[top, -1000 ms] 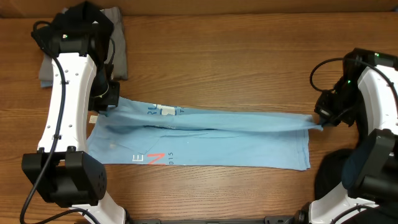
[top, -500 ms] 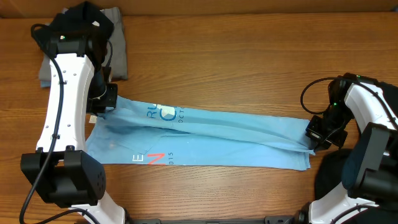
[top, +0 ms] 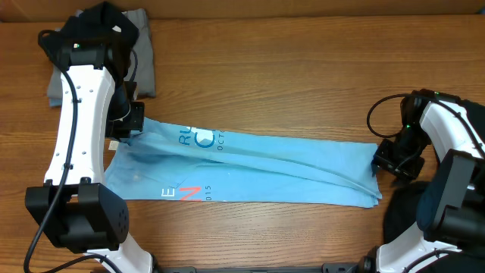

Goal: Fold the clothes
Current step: 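Fold the top edge down toward the bottom edge with both grippers, then release the top edge and lift both grippers away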

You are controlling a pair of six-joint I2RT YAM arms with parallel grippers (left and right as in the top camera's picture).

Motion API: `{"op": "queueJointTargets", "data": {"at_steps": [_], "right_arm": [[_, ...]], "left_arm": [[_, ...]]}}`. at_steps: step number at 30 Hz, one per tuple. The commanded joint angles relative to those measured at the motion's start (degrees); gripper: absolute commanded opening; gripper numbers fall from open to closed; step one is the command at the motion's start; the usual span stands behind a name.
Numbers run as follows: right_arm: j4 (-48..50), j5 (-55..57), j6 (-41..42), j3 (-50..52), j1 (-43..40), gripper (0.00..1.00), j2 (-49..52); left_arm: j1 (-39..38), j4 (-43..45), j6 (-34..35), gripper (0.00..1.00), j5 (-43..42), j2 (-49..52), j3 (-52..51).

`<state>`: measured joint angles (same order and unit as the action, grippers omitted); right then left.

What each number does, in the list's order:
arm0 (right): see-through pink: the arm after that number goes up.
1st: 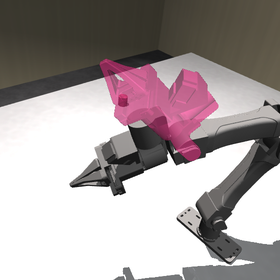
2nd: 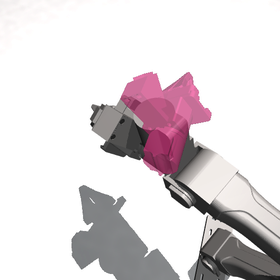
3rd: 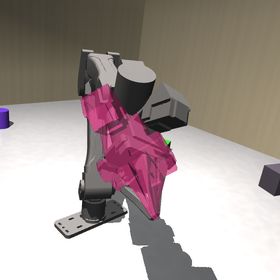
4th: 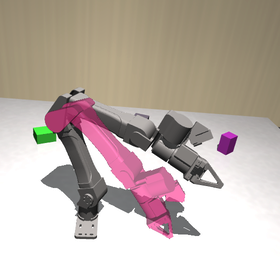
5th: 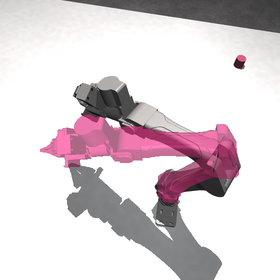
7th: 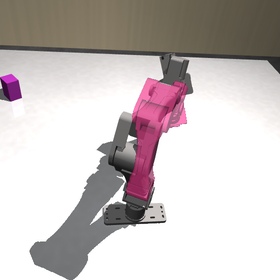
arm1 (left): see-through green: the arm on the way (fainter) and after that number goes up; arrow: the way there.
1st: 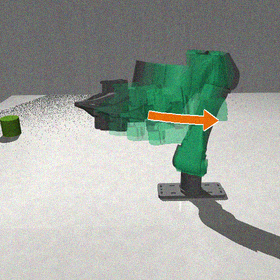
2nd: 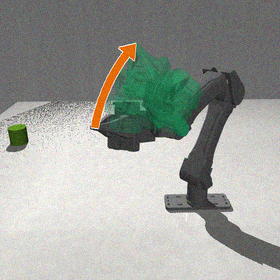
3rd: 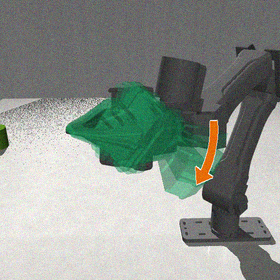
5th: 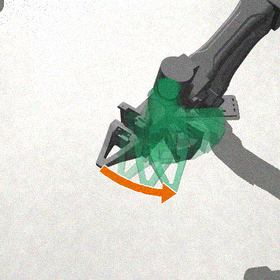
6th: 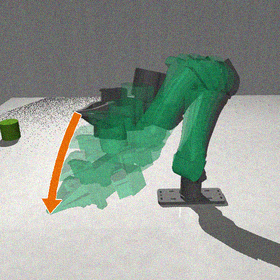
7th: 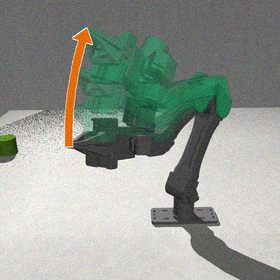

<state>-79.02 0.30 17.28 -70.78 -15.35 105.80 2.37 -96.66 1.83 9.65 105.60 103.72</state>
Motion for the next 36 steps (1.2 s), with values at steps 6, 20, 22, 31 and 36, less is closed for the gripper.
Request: {"op": "queueJointTargets", "data": {"at_steps": [6, 20, 22, 31, 36], "right_arm": [[5.3, -15.0, -7.3, 0.2, -0.2, 0.45, -2.3], [10.1, -16.1, -7.3, -2.4, -0.2, 0.61, -18.4], [10.0, -16.1, -7.3, -2.4, -0.2, 0.62, -18.8], [10.0, -16.0, -6.8, -2.4, -0.2, 0.62, -18.7], [10.1, -16.0, -6.8, -2.4, -0.2, 0.63, -18.7]], "left_arm": [[0.2, -0.2, 1.0, 0.04, -1.8, -1.8, -5.1], [-1.3, -0.2, 2.9, 0.05, -4.8, -4.2, -15.2], [-1.6, -0.2, 2.9, 0.04, -4.6, -4.2, -15.2], [-1.7, -0.2, 3.1, 0.04, -4.8, -4.2, -15.5], [-1.6, 0.0, 2.9, 0.29, -4.0, -4.2, -15.6]]}}
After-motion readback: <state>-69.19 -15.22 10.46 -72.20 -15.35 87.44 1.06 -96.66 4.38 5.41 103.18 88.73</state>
